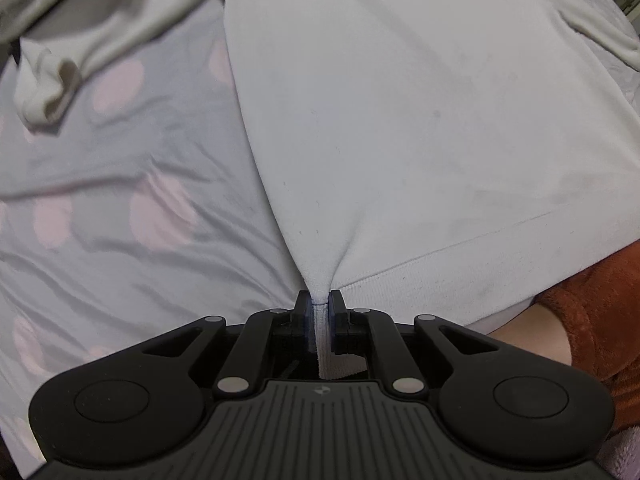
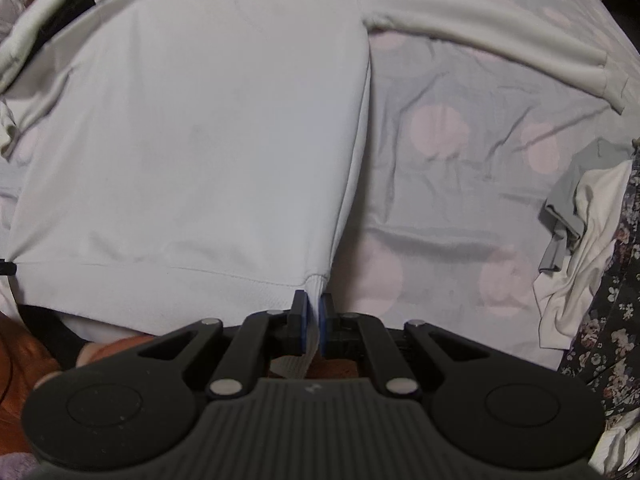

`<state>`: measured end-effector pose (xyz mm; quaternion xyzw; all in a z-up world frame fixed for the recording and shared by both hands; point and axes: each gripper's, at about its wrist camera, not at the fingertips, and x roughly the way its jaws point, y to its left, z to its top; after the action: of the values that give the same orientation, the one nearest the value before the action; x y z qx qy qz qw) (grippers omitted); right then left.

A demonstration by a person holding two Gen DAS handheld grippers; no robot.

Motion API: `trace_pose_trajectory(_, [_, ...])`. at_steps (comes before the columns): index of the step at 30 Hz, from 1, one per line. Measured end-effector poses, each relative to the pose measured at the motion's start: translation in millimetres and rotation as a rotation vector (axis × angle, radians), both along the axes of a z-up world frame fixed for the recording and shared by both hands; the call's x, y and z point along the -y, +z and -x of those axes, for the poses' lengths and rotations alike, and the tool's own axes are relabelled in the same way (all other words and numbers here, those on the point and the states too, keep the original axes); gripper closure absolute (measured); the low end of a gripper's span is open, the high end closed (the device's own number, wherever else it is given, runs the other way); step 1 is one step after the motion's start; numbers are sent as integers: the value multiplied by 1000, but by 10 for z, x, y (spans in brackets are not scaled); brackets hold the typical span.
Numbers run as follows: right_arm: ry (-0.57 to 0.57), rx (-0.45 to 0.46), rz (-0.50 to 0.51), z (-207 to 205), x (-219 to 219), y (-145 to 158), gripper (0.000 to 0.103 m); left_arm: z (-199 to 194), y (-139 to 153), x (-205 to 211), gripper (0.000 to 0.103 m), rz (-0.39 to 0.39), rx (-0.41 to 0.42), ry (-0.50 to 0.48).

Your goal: Fold clothes

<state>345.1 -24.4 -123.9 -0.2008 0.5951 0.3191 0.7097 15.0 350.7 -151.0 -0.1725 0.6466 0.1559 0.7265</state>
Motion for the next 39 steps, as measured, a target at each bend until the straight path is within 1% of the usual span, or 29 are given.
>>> trace_pose_trajectory(2, [8, 1, 6, -3, 6, -32, 96, 9, -52, -64, 87, 27, 11, 7])
trace_pose_trajectory(4, [7, 0, 0, -26, 22, -20, 93, 25, -44, -151, 87, 38, 22, 19])
trace_pose_trajectory(5, [3, -2, -6, -35, 27, -12, 91, 37, -6, -205, 86, 39, 34, 28])
trace_pose_trajectory(7, [-7, -4, -25, -45, 34, 39, 90, 70, 98, -349, 79, 38, 64, 56])
trace_pose_trajectory(9, [-18, 0, -58, -42, 9, 132, 89, 114, 223, -538, 77, 28, 99, 93])
trace_pose_trajectory(11, [-29, 1, -103, -55, -57, 226, 88, 150, 346, -740, 75, -8, 128, 127])
trace_pose_trajectory(14, [-42, 2, -197, -70, -209, 330, 82, 199, 519, -1069, 70, -89, 162, 180])
trace_pose_trajectory(18, [-50, -10, -323, -78, -531, 365, 81, 205, 654, -1507, 62, -195, 197, 258])
trace_pose_trajectory(19, [-48, -3, -348, -76, -633, 342, 81, 191, 661, -1601, 55, -227, 205, 272])
trace_pose_trajectory(20, [-45, 11, -370, -65, -732, 316, 81, 175, 663, -1696, 49, -260, 214, 284])
trace_pose_trajectory(22, [-36, 44, -418, -41, -942, 235, 81, 121, 613, -1869, 46, -341, 219, 300])
trace_pose_trajectory(25, [-33, 62, -499, 2, -1242, 28, 80, 29, 405, -2037, 43, -444, 230, 323])
trace_pose_trajectory(28, [-45, 61, -567, 60, -1508, -263, 80, -28, 291, -2165, 40, -469, 247, 359])
trace_pose_trajectory(31, [-49, 81, -590, 60, -1732, -537, 79, -82, 185, -2290, 39, -489, 265, 396])
trace_pose_trajectory(34, [-16, 161, -572, 80, -1900, -731, 78, -137, 79, -2416, 39, -508, 282, 434])
trace_pose_trajectory(35, [4, 192, -560, 80, -1941, -775, 75, -155, 43, -2458, 39, -515, 288, 446])
trace_pose_trajectory(37, [35, 263, -545, 79, -1993, -836, 73, -191, -28, -2542, 39, -528, 299, 471])
trace_pose_trajectory(39, [56, 304, -546, 65, -2006, -881, 73, -227, -98, -2625, 42, -541, 311, 496])
